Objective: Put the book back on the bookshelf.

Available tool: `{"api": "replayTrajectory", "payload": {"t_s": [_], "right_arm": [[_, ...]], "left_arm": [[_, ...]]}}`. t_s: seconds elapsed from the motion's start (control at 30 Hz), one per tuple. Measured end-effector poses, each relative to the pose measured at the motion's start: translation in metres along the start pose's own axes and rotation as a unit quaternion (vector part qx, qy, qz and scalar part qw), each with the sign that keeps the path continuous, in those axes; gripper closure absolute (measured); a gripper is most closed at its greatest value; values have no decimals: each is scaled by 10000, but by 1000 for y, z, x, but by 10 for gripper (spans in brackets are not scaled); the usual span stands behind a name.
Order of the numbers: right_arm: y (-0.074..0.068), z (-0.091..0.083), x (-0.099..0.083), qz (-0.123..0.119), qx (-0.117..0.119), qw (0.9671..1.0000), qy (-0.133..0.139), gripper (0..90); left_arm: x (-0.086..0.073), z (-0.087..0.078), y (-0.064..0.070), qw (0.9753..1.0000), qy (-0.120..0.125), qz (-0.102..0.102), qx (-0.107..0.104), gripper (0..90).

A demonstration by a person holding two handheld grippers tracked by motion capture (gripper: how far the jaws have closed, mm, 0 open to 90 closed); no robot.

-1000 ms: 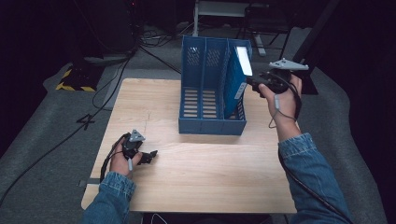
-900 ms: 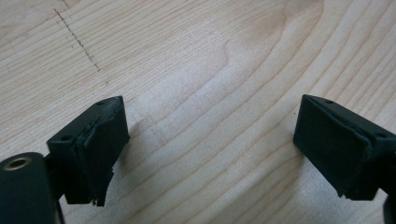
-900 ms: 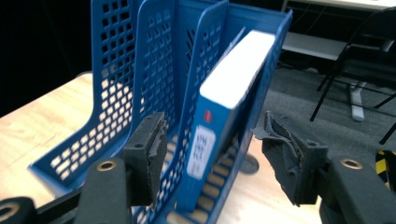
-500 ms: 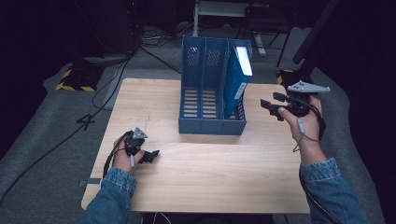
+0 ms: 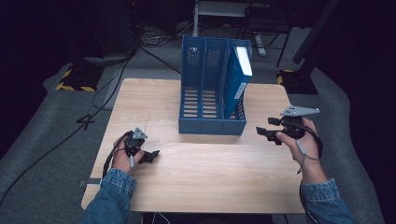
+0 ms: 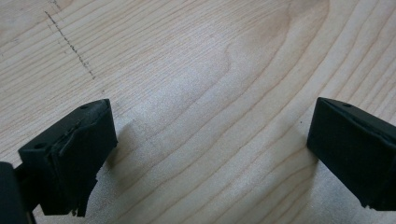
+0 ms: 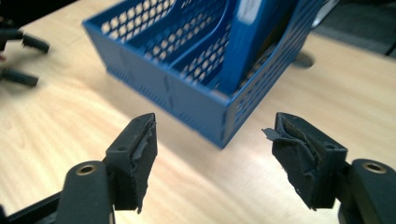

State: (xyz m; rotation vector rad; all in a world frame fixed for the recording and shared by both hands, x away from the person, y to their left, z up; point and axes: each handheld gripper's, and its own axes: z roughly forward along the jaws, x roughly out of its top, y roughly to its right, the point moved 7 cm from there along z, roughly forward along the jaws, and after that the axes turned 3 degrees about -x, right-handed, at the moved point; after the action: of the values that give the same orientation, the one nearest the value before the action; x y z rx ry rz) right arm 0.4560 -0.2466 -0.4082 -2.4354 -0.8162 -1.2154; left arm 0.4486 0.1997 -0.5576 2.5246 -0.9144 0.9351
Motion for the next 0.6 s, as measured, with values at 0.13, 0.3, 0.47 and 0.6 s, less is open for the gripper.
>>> {"api": "replayTrajectory", "payload": {"t_s": [0.13,0.3,0.47,0.6], "right_arm": [[-8,10,-19,-7,182,9997,-166,316],[-14,27,-44,-86,324,9978,-567,312],[-18,42,-64,-128,299,9957,-871,308],[-20,52,-78,-101,327,9942,-1020,304]], "left_arm": [[0,0,0,10000,3,-5,16,18],[0,0,0,10000,-3,12,6,18],[0,0,0,10000,0,8,8,18],[0,0,0,10000,2,11,7,18]]}}
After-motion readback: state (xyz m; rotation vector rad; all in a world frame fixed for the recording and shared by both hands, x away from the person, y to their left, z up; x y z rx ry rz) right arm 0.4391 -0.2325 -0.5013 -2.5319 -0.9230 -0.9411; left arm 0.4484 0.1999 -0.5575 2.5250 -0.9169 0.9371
